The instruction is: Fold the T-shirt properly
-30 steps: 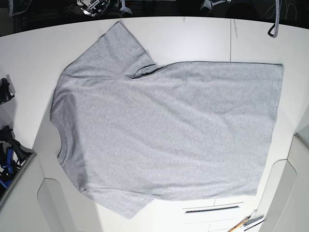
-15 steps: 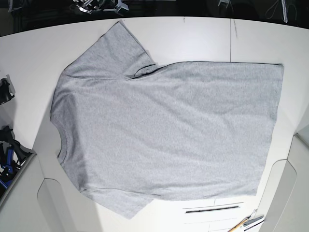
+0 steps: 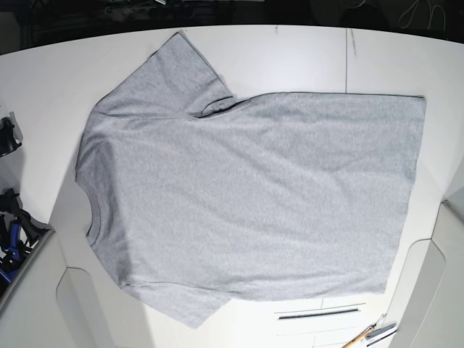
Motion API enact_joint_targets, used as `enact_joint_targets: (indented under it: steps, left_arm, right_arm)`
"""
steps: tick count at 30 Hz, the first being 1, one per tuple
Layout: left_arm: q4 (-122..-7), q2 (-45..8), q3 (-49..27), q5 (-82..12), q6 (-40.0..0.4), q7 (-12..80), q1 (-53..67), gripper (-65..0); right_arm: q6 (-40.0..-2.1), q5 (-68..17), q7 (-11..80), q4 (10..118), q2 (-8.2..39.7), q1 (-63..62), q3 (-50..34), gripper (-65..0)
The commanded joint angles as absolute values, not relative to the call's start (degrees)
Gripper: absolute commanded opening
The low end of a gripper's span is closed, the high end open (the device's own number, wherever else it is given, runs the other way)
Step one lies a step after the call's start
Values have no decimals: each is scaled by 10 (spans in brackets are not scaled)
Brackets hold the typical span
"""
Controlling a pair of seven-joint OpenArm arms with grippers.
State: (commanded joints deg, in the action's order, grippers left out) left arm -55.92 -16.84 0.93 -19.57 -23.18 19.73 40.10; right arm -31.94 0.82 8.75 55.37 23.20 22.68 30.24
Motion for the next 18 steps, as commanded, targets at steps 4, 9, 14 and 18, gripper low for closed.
enact_joint_targets:
  steps: [4,9,14,18]
  left_arm:
    - [-643,-169,1,-196,-232,197,452,-595]
    - [-738,-169,-61,-223,-232,197,506,-595]
    - [-814,-169,-133,-225,-232,197,557,-595]
    - [-856,-169,-178,-253,-232,198,600,-595]
  right_arm:
    - [-329,-29,88,647,277,280,302,-650]
    - [-328,-41,88,760,315,317,302,-650]
    - [-328,-41,88,838,347,334,302,-650]
    - [-328,-46,90,880,359,337,289,-650]
